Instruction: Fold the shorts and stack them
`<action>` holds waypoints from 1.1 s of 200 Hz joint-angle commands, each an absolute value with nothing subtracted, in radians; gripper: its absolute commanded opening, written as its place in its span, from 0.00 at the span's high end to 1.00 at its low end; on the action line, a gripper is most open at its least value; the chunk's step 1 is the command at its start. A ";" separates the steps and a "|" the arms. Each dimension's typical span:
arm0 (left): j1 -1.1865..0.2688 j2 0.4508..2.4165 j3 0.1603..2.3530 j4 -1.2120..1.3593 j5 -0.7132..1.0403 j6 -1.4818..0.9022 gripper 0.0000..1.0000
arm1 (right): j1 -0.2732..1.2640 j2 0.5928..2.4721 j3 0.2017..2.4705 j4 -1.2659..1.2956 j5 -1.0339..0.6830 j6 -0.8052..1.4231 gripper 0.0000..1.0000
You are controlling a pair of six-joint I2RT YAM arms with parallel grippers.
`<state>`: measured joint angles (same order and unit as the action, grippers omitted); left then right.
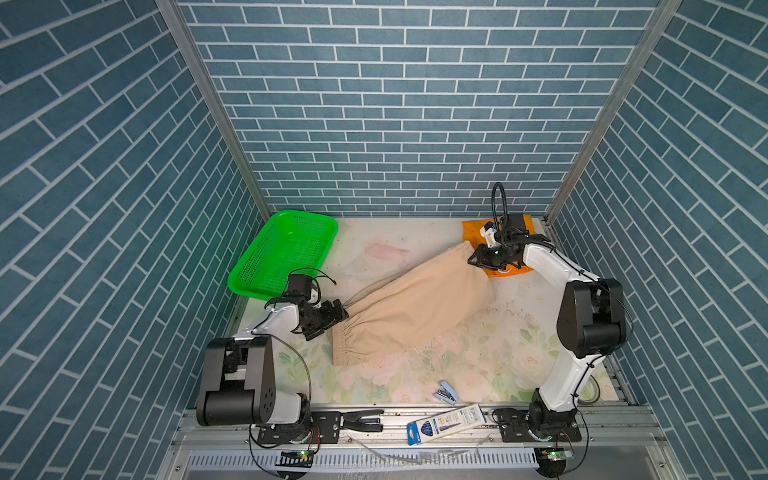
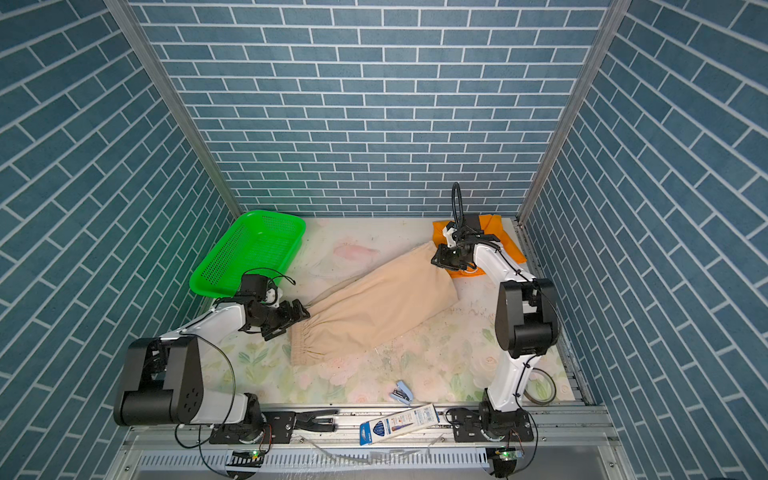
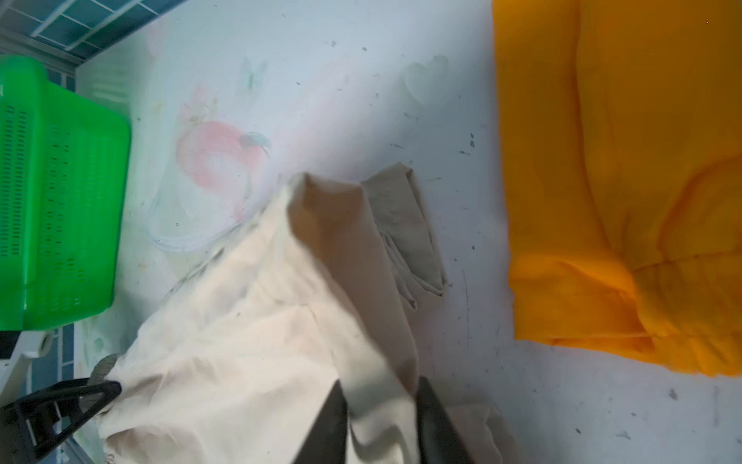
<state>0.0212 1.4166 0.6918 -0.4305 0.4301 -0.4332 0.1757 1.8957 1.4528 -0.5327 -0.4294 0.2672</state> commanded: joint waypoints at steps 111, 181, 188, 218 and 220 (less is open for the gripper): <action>-0.100 1.115 0.795 -0.533 0.497 -0.477 0.00 | 0.199 1.552 1.120 -0.515 -0.279 0.313 0.36; -0.160 1.218 0.634 -0.220 0.479 -0.513 0.00 | 0.299 1.530 0.859 -0.328 -0.285 0.440 0.36; -0.160 1.227 0.631 -0.249 0.438 -0.497 0.00 | 0.299 1.543 0.858 -0.330 -0.269 0.440 0.36; -0.158 1.241 0.578 -0.265 0.331 -0.483 0.00 | 0.295 1.605 0.853 -0.322 -0.239 0.436 0.35; -0.158 1.242 0.573 -0.262 0.330 -0.486 0.00 | 0.295 1.608 0.853 -0.322 -0.239 0.436 0.35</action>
<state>-0.1577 1.2263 0.6231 -0.2676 0.4355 -0.5049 0.3004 1.5623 0.8619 -0.3557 -0.2802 0.4023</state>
